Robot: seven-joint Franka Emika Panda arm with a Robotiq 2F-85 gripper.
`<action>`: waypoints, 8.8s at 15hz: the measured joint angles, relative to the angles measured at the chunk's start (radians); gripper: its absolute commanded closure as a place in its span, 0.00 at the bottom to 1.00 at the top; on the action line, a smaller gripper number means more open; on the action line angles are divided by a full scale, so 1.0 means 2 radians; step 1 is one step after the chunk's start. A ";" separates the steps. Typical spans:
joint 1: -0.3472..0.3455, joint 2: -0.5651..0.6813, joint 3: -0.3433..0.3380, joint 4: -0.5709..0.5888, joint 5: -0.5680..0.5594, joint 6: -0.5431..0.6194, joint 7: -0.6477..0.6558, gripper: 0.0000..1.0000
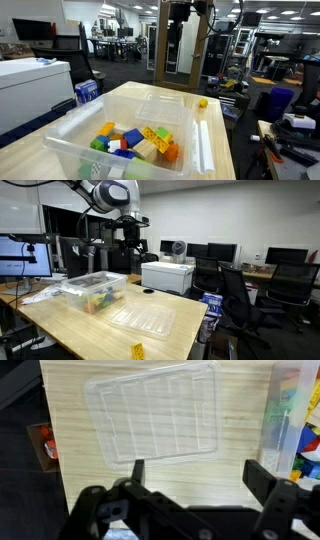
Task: Put the yellow block in the storage box
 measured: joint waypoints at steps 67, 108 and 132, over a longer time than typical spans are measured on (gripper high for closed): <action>-0.154 0.183 -0.071 -0.080 0.116 0.148 -0.886 0.00; -0.195 0.249 -0.032 0.014 0.116 -0.002 -0.588 0.99; 0.018 0.070 0.059 -0.016 -0.064 -0.033 -0.579 0.99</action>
